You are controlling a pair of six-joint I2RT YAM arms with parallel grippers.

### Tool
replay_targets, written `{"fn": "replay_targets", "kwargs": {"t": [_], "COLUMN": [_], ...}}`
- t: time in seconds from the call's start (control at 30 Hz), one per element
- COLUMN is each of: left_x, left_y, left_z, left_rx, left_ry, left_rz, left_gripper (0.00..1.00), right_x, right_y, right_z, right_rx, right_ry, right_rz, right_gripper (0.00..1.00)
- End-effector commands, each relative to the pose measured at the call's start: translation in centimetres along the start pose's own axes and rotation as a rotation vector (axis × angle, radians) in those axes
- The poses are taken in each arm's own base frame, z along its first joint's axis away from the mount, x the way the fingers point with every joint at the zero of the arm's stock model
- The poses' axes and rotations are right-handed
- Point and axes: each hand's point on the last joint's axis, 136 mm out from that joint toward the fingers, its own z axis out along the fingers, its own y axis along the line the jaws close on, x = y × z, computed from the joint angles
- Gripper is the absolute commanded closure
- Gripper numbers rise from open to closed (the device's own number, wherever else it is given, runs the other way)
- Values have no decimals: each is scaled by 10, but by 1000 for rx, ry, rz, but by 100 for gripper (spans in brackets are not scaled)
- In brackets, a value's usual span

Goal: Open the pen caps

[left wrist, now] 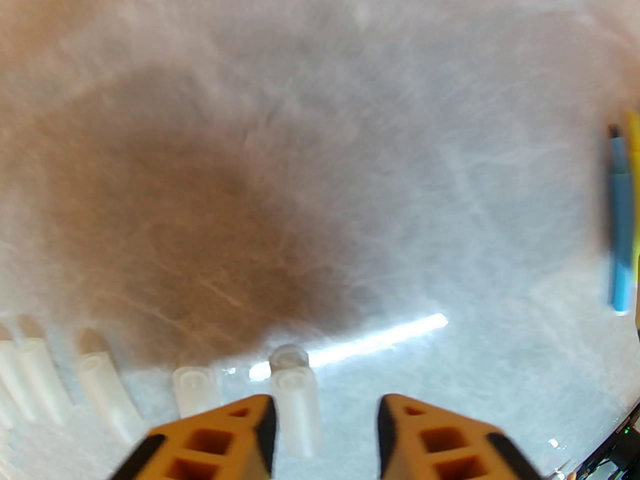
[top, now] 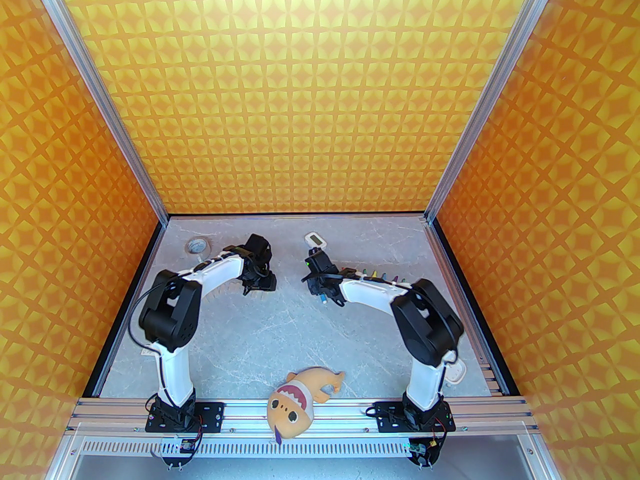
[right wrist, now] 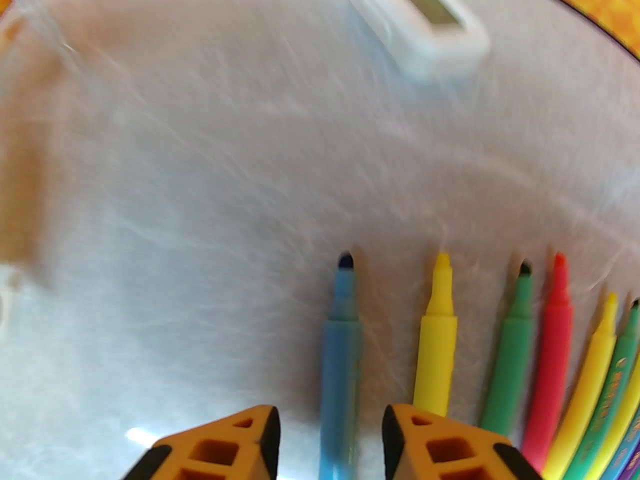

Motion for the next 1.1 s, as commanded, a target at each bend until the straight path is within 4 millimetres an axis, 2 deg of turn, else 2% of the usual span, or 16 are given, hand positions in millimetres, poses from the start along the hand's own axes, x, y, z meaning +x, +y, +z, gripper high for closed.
{"fn": "replay_targets", "kwargs": {"t": [0.0, 0.03, 0.13, 0.2, 0.3, 0.37, 0.43, 0.53, 0.67, 0.9, 0.97, 1.07], "left_x": [-22, -25, -36, -42, -45, -42, -37, -33, -31, -32, -30, -25], "left_y": [-9, -7, 12, 37, 80, 109, 131, 155, 166, 169, 171, 173], "left_z": [-36, -43, -75, -99, -134, -149, -157, -156, -146, -146, -147, -151], "left_rx": [28, 17, -28, -46, -84, -130, -184, -283, -344, -378, -381, -388], "left_ry": [-163, -201, -354, -471, -643, -735, -788, -845, -927, -975, -982, -1005], "left_rz": [72, 87, 102, 58, -25, -62, -78, -67, -12, 15, 9, 0], "left_gripper": [47, 44, 36, 34, 24, 19, 14, 9, 2, 1, 1, 1], "right_x": [-34, -40, -57, -66, -68, -64, -54, -36, -8, 28, 34, 28], "right_y": [1, -4, -26, -49, -89, -122, -150, -182, -211, -241, -243, -235], "right_z": [-43, -53, -88, -108, -126, -132, -132, -123, -102, -96, -88, -73], "right_rx": [-50, -41, 38, 92, 157, 232, 319, 396, 444, 481, 476, 421], "right_ry": [-126, -156, -264, -332, -395, -431, -455, -482, -460, -606, -609, -580], "right_rz": [-24, -34, -71, -63, -12, 25, 44, 86, 150, 253, 260, 217], "right_gripper": [48, 44, 22, 11, 2, 2, 1, 1, 2, 2, 2, 2]}}
